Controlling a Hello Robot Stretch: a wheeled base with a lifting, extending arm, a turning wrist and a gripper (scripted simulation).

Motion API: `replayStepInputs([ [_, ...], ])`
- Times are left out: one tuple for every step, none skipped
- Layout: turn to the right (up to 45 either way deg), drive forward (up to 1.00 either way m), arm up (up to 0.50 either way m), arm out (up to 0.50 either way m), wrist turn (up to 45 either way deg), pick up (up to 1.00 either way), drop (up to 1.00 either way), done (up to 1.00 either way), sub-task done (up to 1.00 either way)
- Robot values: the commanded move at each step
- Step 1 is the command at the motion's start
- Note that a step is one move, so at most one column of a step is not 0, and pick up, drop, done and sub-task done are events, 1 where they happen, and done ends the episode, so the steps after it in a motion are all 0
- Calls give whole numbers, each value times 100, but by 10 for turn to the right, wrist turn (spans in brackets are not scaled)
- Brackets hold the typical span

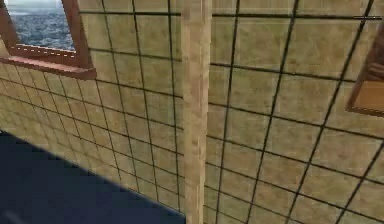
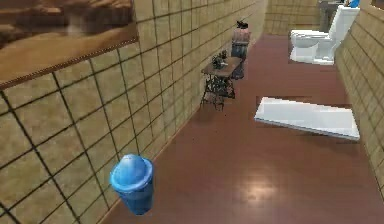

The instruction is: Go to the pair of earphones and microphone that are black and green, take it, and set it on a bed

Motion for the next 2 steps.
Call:
replayStepInputs([
  [450,0,0,0,0,0,0,0,0],
  [150,0,0,0,0,0,0,0,0],
])
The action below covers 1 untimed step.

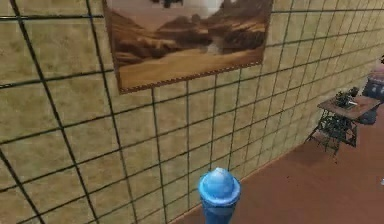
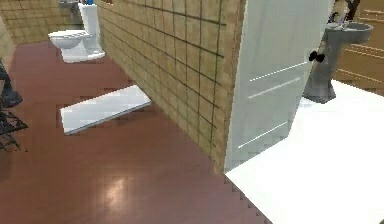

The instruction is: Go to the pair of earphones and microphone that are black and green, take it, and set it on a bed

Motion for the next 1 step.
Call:
replayStepInputs([
  [0,20,0,0,0,0,0,0,0],
])
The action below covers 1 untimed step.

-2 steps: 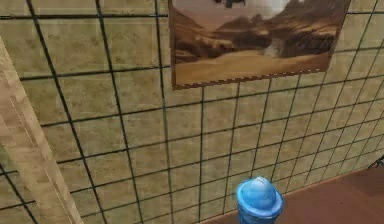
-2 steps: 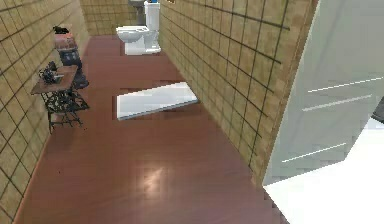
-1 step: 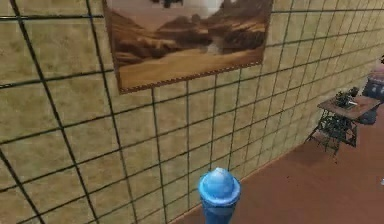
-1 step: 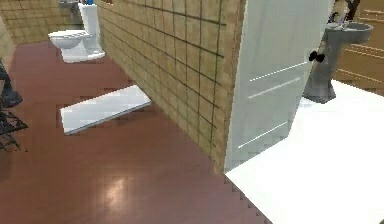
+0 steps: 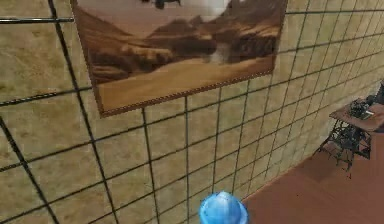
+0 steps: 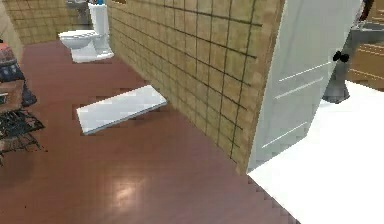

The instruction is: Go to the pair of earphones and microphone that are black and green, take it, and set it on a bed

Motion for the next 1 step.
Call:
replayStepInputs([
  [-450,0,0,0,0,0,0,0,0],
])
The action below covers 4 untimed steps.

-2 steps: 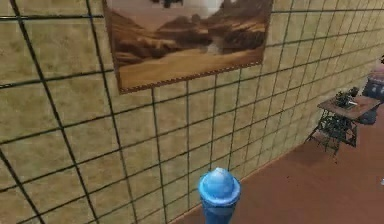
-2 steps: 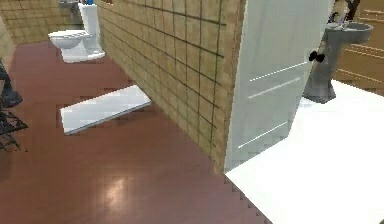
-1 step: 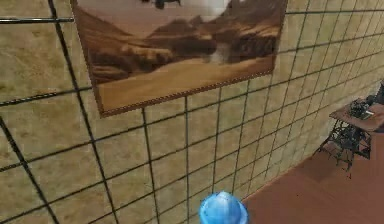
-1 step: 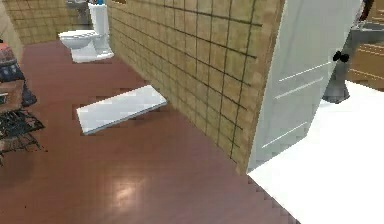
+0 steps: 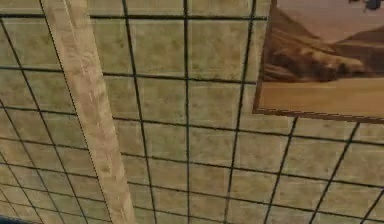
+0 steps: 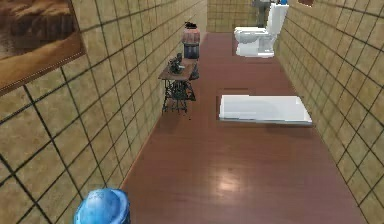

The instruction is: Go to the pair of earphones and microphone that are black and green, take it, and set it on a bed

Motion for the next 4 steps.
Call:
replayStepInputs([
  [-270,0,0,0,0,0,0,0,0],
  [0,40,0,0,0,0,0,0,0],
  [-120,0,0,0,0,0,0,0,0],
  [0,5,0,0,0,0,0,0,0],
])
